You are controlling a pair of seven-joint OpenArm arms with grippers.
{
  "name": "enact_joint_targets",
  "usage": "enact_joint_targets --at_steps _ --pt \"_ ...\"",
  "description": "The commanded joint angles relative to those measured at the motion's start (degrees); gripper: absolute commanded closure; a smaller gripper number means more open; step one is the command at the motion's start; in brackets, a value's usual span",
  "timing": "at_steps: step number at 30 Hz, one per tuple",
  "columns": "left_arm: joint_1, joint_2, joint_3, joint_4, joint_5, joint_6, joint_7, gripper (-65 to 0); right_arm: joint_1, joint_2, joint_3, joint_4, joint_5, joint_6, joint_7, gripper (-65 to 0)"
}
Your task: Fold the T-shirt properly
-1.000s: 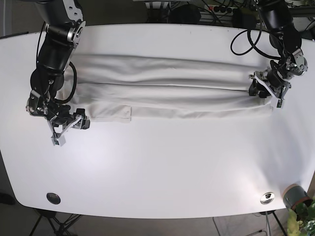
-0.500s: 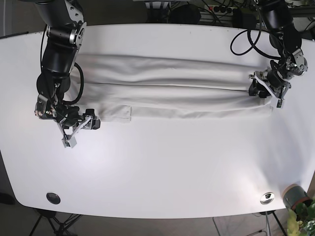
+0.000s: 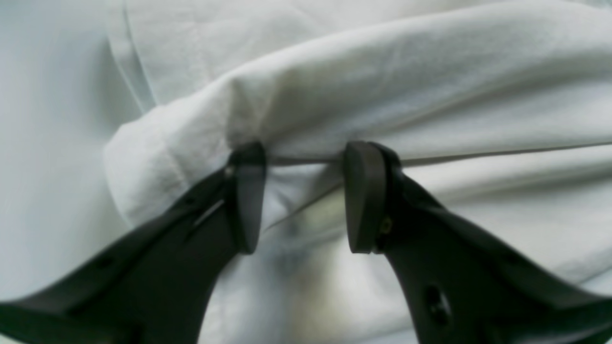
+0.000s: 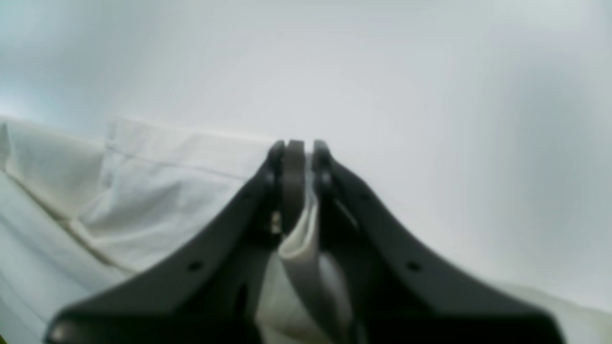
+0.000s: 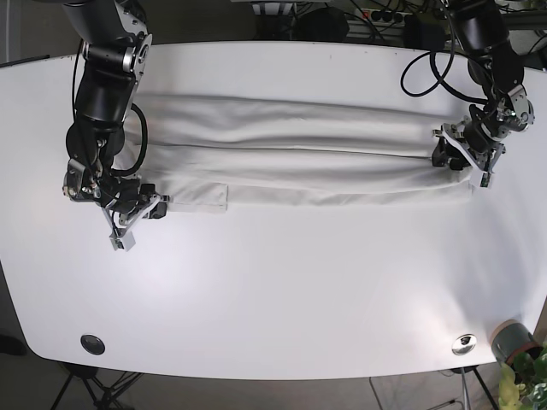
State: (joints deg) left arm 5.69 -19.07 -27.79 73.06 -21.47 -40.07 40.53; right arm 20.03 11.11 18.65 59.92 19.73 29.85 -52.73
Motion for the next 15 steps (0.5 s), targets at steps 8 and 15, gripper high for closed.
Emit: enact_joint_targets --at_steps 8,15 --pt "0.3 -0.2 0.3 -0.3 2.2 0.1 3.7 -24.6 -1.5 0.0 0.1 11.2 0.7 0.18 -1.4 -2.2" --pt "0.3 -0.2 0.3 -0.4 2.2 0.1 3.7 -24.6 -4.6 -1.4 0.3 24.0 0.7 0.18 -7.4 -2.2"
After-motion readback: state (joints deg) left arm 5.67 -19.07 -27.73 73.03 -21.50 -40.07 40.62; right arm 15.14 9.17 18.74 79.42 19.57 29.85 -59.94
